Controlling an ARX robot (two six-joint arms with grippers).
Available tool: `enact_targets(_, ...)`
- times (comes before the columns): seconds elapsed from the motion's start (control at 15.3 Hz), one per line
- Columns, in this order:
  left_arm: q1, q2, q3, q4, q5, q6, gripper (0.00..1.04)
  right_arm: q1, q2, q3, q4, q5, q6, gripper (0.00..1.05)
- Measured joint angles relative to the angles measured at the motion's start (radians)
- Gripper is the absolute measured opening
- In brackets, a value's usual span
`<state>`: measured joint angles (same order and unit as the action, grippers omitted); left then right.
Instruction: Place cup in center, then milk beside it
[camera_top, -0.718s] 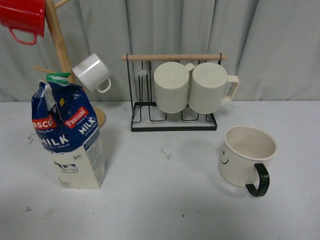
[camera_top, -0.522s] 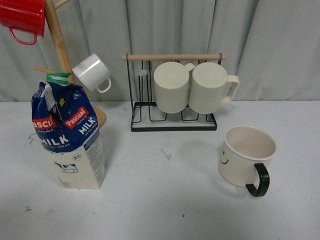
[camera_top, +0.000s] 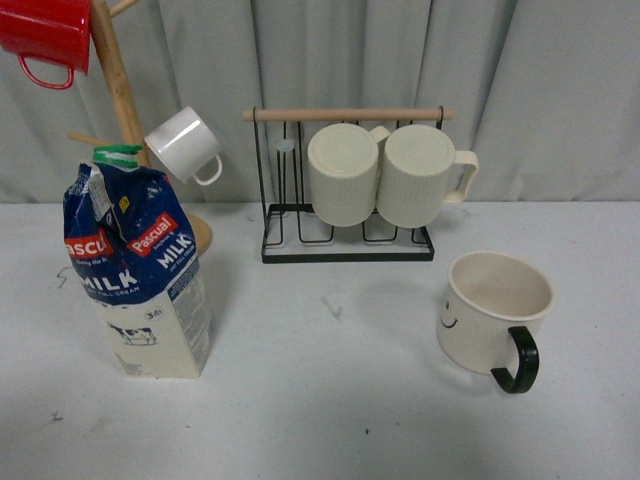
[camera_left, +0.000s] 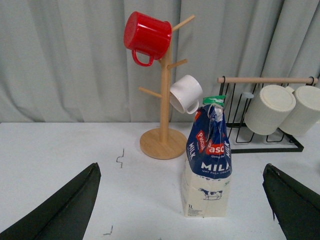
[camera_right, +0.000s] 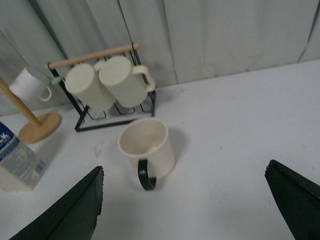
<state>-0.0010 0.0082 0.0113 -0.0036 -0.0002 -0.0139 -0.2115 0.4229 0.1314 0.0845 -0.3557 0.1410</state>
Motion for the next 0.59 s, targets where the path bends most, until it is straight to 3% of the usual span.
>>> enact_targets(0.13,0.000,0.000,0.000,0.000,-0.001,0.000,0.98,0.031,0.408,0.127,0.321,0.100,0.033,0.98)
enact_targets(0.2,0.000,0.000,0.000,0.000,0.000,0.000,0.98,0.060,0.602,0.210,0.402,0.176,0.053,0.98)
enact_targets(0.33,0.000,0.000,0.000,0.000,0.000,0.000,0.98,0.131,0.886,0.386,0.354,0.269,0.105,0.98)
enact_targets(0.59,0.000,0.000,0.000,0.000,0.000,0.000,0.98,0.299,1.308,0.784,0.050,0.352,0.166,0.98)
